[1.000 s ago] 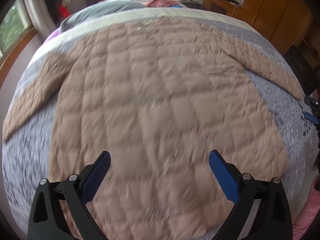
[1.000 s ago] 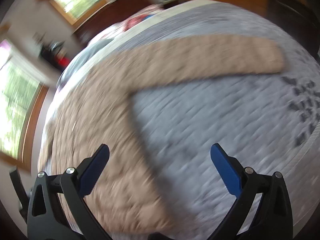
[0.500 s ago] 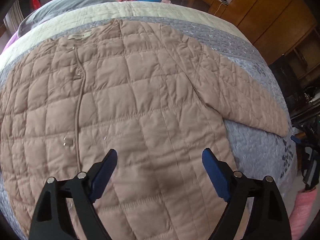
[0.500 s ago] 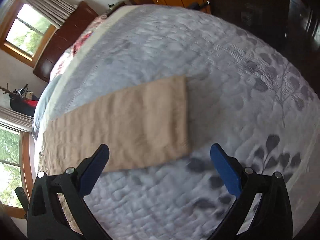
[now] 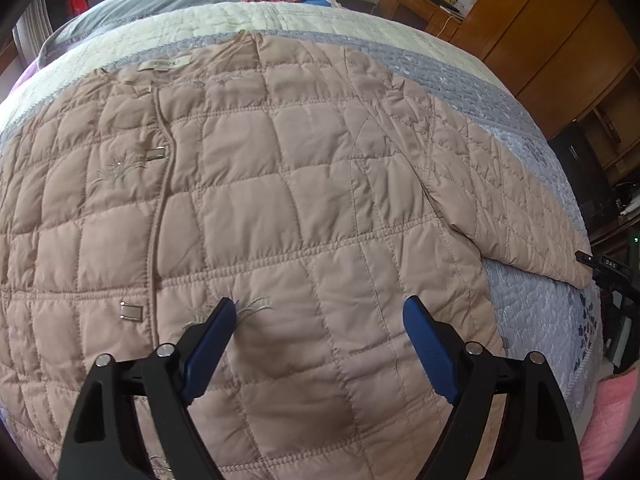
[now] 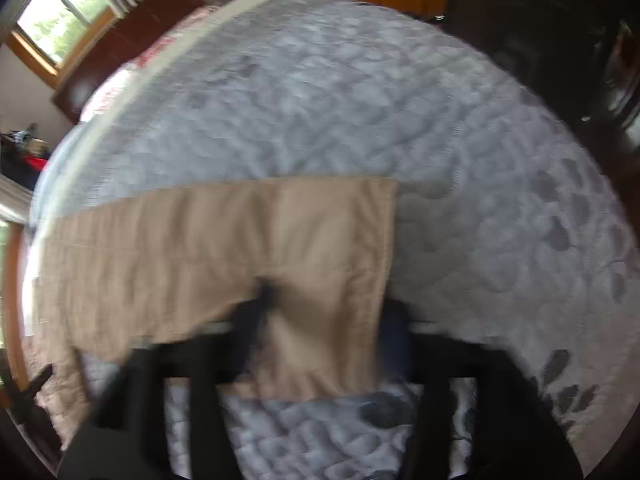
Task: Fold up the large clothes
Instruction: 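Reach the right gripper to a coat sleeve cuff and close on it, then lift the held sleeve with the right gripper and lay it across the coat body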
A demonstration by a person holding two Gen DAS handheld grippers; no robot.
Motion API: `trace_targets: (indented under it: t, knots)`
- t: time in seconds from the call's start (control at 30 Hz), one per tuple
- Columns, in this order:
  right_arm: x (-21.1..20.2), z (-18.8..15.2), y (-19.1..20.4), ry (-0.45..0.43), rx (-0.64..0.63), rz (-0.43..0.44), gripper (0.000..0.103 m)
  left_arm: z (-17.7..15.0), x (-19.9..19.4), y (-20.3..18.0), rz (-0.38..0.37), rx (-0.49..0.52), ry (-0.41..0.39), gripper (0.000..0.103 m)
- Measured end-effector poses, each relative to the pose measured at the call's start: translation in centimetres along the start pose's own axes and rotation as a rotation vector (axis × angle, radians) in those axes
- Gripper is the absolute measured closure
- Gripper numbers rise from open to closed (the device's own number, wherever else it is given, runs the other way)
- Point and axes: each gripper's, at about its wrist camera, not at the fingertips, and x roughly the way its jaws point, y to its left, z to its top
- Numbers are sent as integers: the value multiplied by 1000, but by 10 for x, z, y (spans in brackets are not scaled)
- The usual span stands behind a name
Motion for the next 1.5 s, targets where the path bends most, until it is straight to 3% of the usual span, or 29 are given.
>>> trace_targets:
  t: [0.03,0.17,0.3,0.47,0.53,0.6,0.73,0.87,1.07,1.2,1.3,1.4,1.5]
  knots:
    - [-1,1,0,5,18,43,93,-1,-3,2,-6,1,-4,22]
    - [-15,4,3,-68,24,76,94,-8,-12,14,-45,-14,-14,22]
    - [10,0,-5,-6,94,32,94,-15,-4,29,-66,-46,-12,29]
    - [-12,-3,14,-60,105,52,98,-22,-4,36,-97,-49,-42,34]
    - [-31,-4,37,-98,59,101,98,-20,-8,39,-108,-57,-45,36]
    - [-52,-5,74,-123,-9,206,98,-18,-13,44,-111,-70,-54,39]
    - [-66,-8,155,-132,-165,278,98,-16,-26,55,-94,-75,-85,41]
    - [-50,-16,258,-93,-339,325,98,-16,-37,70,-49,-81,-115,41]
    - [0,-54,366,15,-498,345,98,-15,-47,96,8,-91,-140,41]
    - [27,-78,409,69,-563,351,98,-15,-48,108,24,-98,-143,41]
    - [45,-91,431,127,-606,372,90,-14,-47,112,26,-104,-145,40]
    - [42,-100,436,144,-640,431,77,-13,-44,110,10,-102,-133,40]
    - [26,-98,423,105,-638,432,75,-10,-40,100,-13,-90,-126,38]
